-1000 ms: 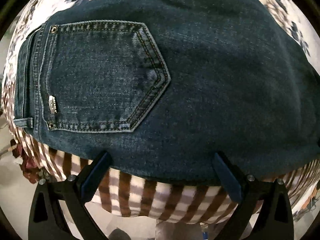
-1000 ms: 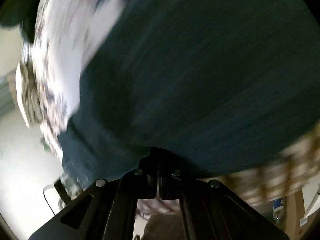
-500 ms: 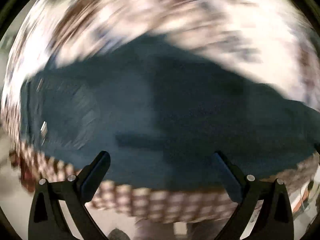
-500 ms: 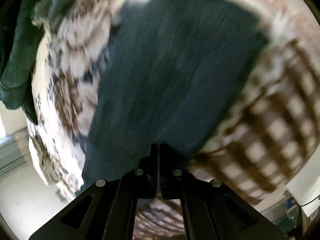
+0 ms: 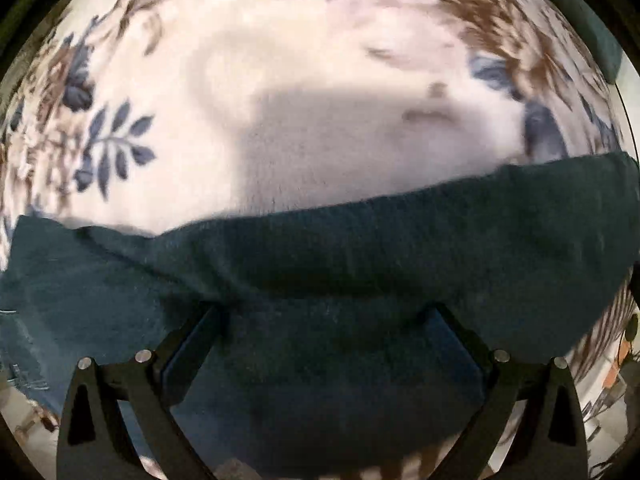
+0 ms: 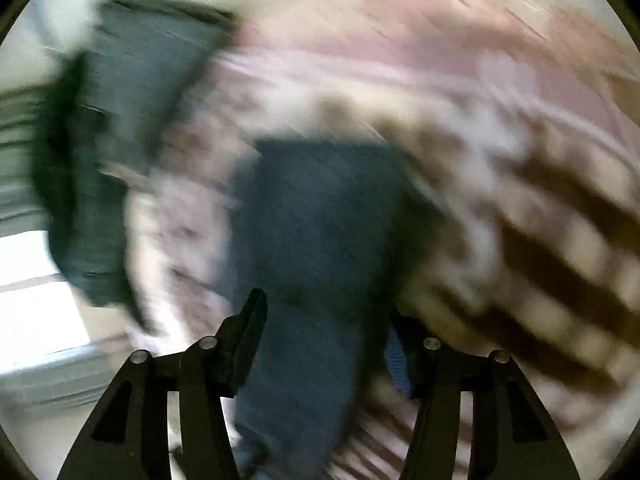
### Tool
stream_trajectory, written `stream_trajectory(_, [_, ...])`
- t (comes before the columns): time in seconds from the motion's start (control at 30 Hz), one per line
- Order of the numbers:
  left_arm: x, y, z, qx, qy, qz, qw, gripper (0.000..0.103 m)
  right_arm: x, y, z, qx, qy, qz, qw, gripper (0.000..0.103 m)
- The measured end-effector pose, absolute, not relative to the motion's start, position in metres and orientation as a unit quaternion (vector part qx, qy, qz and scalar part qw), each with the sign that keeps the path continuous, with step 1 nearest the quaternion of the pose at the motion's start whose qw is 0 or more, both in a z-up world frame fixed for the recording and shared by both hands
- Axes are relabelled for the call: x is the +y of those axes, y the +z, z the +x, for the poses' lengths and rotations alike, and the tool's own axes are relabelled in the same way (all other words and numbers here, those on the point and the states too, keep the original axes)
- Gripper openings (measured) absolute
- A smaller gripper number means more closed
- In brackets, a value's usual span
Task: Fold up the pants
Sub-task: 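Grasp the frayed leg hems with the right tool and lift them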
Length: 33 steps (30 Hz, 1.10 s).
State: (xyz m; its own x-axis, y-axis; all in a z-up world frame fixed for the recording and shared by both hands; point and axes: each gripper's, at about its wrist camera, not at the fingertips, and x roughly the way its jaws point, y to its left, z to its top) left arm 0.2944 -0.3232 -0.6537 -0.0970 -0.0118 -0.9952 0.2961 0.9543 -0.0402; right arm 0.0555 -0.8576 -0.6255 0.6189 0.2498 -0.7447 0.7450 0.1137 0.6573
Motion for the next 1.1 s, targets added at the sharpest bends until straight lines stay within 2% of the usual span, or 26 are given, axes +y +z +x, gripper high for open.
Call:
stream_trajectory(0.07, [-0.321, -0.656, 0.296, 0.723, -0.123, 0.088, 0.674, 0.103, -0.863, -0.633, 0.051, 0.327, -0.188, 0.654, 0.656, 0.058])
stream_trajectory(0.13, [-0.32, -0.654, 0.291, 0.713, -0.124, 0.08, 0.686, 0.103, -0.867, -0.65, 0.051, 0.298, -0.198, 0.673, 0.648, 0.054])
stream_trajectory(0.2, [-0.321, -0.653, 0.286, 0.701, -0.117, 0.075, 0.699, 0.103, -0.867, -0.656, 0.057, 0.291, -0.215, 0.662, 0.657, 0.026])
stream_trajectory(0.27, [-0.32, -0.652, 0.275, 0.695, -0.113, 0.076, 0.706, 0.103, -0.86, -0.658, 0.072, 0.321, -0.245, 0.626, 0.667, 0.011])
stream_trajectory(0.37, [-0.323, -0.646, 0.261, 0.688, -0.105, 0.08, 0.714, 0.103, -0.848, -0.643, 0.092, 0.361, -0.279, 0.565, 0.687, 0.008])
stream_trajectory(0.53, [-0.34, -0.635, 0.243, 0.664, -0.1, 0.1, 0.735, 0.103, -0.831, -0.599, 0.1, 0.383, -0.285, 0.501, 0.721, 0.007])
stream_trajectory(0.77, [-0.361, -0.56, 0.215, 0.59, -0.078, 0.158, 0.788, 0.103, -0.767, -0.527, 0.105, 0.385, -0.257, 0.448, 0.765, 0.007])
stream_trajectory(0.97, [-0.335, -0.529, 0.209, 0.599, -0.084, 0.147, 0.783, 0.103, -0.685, -0.487, 0.103, 0.403, -0.221, 0.414, 0.786, 0.007])
stream_trajectory(1.1, [-0.299, -0.527, 0.22, 0.625, -0.082, 0.119, 0.767, 0.103, -0.625, -0.477, 0.102, 0.426, -0.195, 0.393, 0.791, 0.007])
